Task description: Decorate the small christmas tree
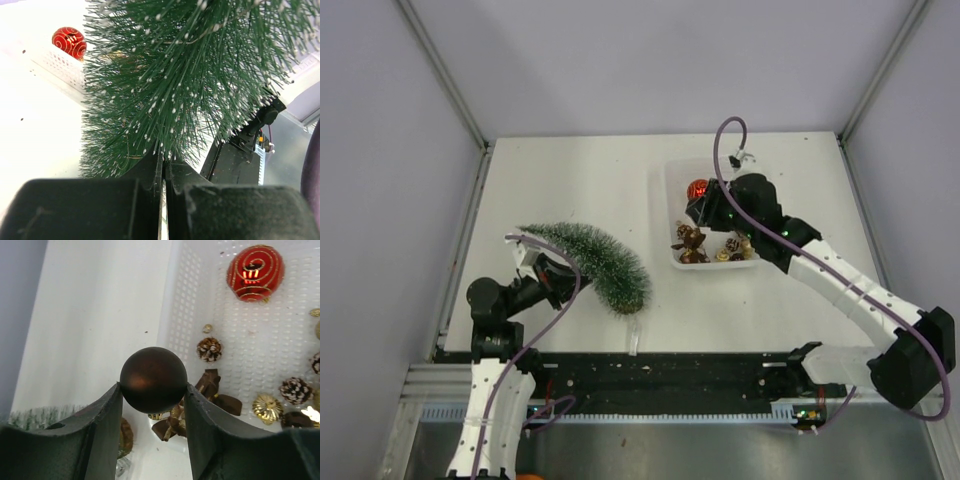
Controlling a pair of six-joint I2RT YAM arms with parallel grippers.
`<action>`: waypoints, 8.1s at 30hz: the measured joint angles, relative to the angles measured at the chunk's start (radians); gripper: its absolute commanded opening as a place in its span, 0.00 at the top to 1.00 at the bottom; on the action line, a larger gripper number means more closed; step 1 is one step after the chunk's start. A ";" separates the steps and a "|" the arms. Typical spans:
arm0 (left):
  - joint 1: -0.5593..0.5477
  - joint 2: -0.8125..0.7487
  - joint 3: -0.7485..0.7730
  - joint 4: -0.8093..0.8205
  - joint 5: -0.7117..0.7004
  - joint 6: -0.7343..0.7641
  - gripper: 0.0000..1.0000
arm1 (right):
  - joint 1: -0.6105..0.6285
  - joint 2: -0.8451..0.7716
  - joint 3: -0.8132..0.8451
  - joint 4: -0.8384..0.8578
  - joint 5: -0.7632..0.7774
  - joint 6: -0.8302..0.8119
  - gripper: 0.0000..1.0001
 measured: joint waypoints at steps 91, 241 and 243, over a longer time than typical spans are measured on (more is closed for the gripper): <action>-0.029 0.013 -0.048 0.170 -0.033 -0.052 1.00 | 0.301 0.158 0.657 0.261 -0.560 -0.020 0.96; -0.029 0.021 -0.061 0.175 0.003 -0.060 1.00 | -0.254 0.314 0.093 0.086 0.103 0.078 0.88; -0.029 0.021 -0.061 0.175 0.003 -0.060 1.00 | -0.254 0.217 0.047 0.129 -0.020 0.076 0.89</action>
